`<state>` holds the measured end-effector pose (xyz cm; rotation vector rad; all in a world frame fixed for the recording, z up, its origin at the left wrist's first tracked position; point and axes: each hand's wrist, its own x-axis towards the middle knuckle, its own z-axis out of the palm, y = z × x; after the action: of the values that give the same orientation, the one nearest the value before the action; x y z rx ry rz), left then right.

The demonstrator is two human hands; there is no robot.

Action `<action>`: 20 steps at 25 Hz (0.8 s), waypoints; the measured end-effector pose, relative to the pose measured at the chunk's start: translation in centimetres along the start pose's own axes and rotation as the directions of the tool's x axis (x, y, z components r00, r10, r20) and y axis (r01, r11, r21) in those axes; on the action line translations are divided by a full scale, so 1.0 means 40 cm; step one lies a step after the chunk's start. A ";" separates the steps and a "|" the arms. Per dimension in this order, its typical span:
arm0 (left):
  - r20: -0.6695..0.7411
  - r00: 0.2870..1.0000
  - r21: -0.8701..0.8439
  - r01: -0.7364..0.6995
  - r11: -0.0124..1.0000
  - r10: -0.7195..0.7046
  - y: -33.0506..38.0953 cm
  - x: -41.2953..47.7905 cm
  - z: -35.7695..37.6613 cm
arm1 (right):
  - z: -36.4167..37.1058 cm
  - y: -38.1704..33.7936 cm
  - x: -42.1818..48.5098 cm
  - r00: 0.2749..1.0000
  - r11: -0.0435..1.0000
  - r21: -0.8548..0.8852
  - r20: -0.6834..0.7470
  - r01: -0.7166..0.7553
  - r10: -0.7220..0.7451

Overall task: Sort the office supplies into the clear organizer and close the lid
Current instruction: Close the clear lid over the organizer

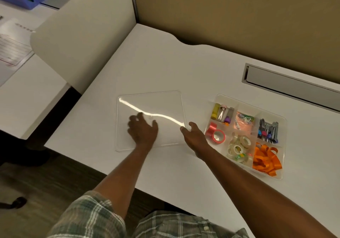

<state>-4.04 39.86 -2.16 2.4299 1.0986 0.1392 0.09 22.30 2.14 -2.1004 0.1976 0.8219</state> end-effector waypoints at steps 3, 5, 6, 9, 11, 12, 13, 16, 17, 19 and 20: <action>0.039 0.912 0.004 0.409 0.913 -0.408 -0.084 0.101 -0.043 | 0.005 -0.019 0.011 0.999 1.000 -0.005 0.037 -0.030 0.031; 0.071 0.870 -0.025 0.490 0.871 -0.488 -0.096 0.123 -0.048 | 0.007 -0.030 0.016 0.997 0.999 0.004 0.055 -0.045 0.045; 0.066 0.872 -0.036 0.488 0.872 -0.486 -0.092 0.126 -0.043 | 0.005 -0.034 0.019 0.996 0.998 0.016 0.067 -0.065 0.064; 0.071 0.857 -0.087 0.515 0.853 -0.510 -0.083 0.123 -0.043 | -0.026 -0.042 0.036 0.988 0.985 0.115 0.098 -0.130 0.119; 0.079 0.817 -0.135 0.577 0.806 -0.572 -0.090 0.127 -0.057 | -0.063 -0.055 0.047 0.988 0.968 0.207 0.080 -0.143 0.129; 0.089 0.797 -0.164 0.603 0.781 -0.597 -0.098 0.130 -0.065 | -0.076 -0.061 0.046 0.990 0.956 0.258 0.066 -0.139 0.126; 0.100 0.781 -0.205 0.623 0.755 -0.617 -0.104 0.132 -0.071 | -0.085 -0.067 0.042 0.993 0.951 0.288 0.049 -0.116 0.106; 0.166 0.767 -0.377 0.631 0.679 -0.620 -0.074 0.133 -0.086 | -0.108 -0.081 0.027 1.000 0.950 0.313 -0.026 -0.002 0.010; 0.183 0.775 -0.448 0.614 0.650 -0.605 -0.045 0.132 -0.094 | -0.127 -0.090 0.021 0.998 0.941 0.335 -0.055 0.038 -0.020; 0.212 0.814 -0.613 0.542 0.575 -0.541 0.040 0.126 -0.111 | -0.197 -0.111 0.011 0.987 0.922 0.364 -0.137 0.129 -0.084; 0.223 0.838 -0.687 0.497 0.530 -0.497 0.092 0.126 -0.122 | -0.244 -0.119 0.008 0.977 0.921 0.351 -0.182 0.172 -0.113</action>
<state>0.51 43.26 3.32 1.3361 1.3672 0.3176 7.03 17.85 9.21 -1.8015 0.2579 0.4859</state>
